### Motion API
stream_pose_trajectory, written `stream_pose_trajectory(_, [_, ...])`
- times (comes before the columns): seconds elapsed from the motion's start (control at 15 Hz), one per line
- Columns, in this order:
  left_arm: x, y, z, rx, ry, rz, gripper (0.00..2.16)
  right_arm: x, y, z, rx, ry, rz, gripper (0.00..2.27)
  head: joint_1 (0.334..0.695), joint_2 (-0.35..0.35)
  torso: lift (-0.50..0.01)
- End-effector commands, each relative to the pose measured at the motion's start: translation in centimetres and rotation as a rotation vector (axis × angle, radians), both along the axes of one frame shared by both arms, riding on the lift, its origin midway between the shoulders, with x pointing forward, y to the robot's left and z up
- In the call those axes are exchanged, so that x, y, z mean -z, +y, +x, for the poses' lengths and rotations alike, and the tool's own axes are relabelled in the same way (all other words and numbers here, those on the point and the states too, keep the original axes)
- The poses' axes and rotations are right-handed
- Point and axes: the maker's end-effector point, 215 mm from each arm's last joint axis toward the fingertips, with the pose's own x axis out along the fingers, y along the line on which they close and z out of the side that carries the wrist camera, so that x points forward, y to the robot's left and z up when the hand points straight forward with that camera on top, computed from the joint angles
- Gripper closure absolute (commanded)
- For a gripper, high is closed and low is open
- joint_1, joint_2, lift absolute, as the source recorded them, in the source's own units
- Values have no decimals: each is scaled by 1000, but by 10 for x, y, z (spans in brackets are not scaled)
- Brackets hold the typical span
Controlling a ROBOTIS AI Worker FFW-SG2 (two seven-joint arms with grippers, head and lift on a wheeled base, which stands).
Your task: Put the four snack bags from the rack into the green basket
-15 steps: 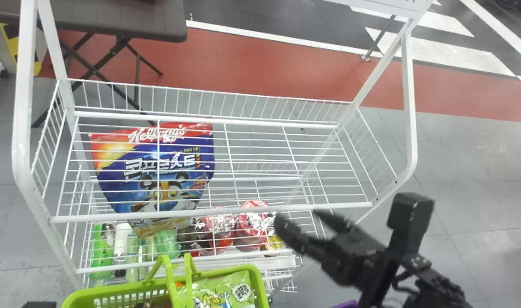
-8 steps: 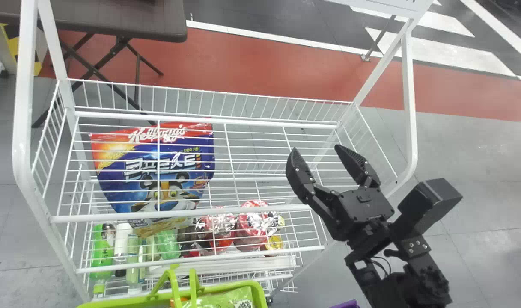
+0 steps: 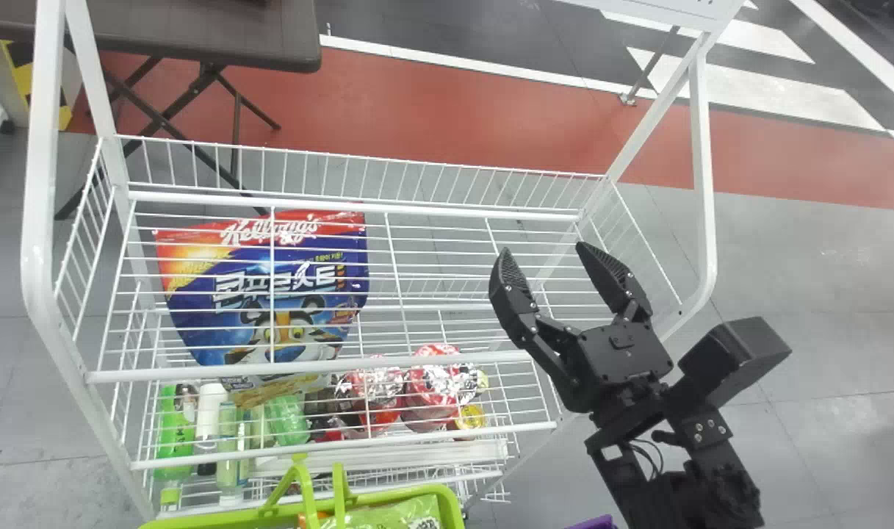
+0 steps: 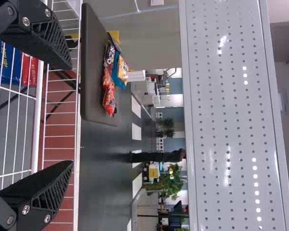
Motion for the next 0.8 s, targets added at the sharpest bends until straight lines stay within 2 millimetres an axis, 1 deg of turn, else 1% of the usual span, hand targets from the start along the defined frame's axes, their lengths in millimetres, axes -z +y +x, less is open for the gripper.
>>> stream_pose_trajectory(0.0, [-1,1,0,3,2,3,2020,3,-2,1,4,6,0,130,695,-350,-6])
stream_pose_trajectory(0.2, [-1,2,-3,6,7,5,2020,8,-4,1,15,17,7,130,695,-350,-6])
stream_pose_trajectory(0.47, [-1,2,-4,5,7,5,2020,10,-4,-1,15,20,5,130,695,-350,-6])
stream_pose_trajectory(0.73, [-2,0,-6,9,9,0,2020,15,-5,-7,15,21,8,130,695,-350,-6])
